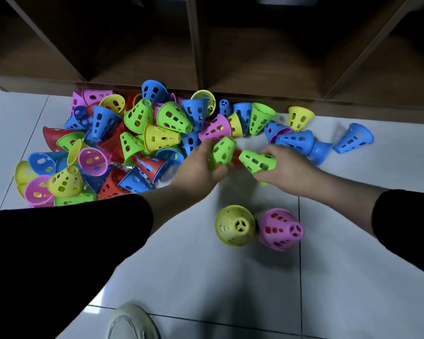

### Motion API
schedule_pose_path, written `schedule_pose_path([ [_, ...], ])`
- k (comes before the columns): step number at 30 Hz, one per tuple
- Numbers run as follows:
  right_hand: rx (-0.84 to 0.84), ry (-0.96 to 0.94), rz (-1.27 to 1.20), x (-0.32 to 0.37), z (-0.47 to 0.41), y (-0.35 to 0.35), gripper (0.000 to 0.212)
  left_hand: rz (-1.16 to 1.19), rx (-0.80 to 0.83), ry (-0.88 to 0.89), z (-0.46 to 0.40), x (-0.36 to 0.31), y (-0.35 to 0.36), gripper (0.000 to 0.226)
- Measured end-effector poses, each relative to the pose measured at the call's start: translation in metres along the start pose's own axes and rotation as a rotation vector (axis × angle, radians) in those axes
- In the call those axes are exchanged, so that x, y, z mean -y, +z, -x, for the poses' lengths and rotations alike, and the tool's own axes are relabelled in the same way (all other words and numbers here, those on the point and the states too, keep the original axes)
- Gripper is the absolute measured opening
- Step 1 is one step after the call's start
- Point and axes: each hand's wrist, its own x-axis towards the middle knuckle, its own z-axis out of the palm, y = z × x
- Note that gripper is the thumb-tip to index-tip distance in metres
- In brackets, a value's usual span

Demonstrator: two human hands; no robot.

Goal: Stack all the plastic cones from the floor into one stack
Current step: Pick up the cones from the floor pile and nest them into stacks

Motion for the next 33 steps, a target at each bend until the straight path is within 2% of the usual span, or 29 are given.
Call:
schedule_pose_path([
  [4, -0.157, -0.048, -0.337, 0.018, 0.049, -0.038, 0.048, 0.207, -0.082, -0.023, 0.032, -0.030, -0.031, 0.046],
  [7, -0.145, -0.164, -0.462, 0.031, 0.098, -0.050, 0.061, 0.351, -0.056, 0.060, 0.073, -0.048, -0.041, 0.041],
  [9, -0.104, -0.217, -0.484, 0.033, 0.130, -0.046, 0.062, 0.346, -0.025, 0.135, 0.103, -0.054, -0.041, 0.044],
  [12, -0.068, -0.236, -0.407, 0.020, 0.163, -0.030, 0.061, 0.238, 0.013, 0.226, 0.135, -0.052, -0.032, 0.045],
  [19, -0.017, -0.175, -0.183, -0.003, 0.170, 0.002, 0.049, -0.038, 0.098, 0.181, 0.133, -0.029, 0.003, 0.050],
  [22, -0.046, -0.133, -0.082, -0.008, 0.159, 0.008, 0.048, -0.049, 0.110, 0.142, 0.120, -0.027, 0.016, 0.047],
  [27, -0.048, -0.182, -0.020, -0.014, 0.149, 0.018, 0.058, 0.023, 0.075, 0.063, 0.116, -0.017, 0.037, 0.068],
  [33, -0.048, -0.199, -0.021, -0.025, 0.148, 0.019, 0.061, 0.079, 0.025, 0.085, 0.110, -0.015, 0.046, 0.062],
])
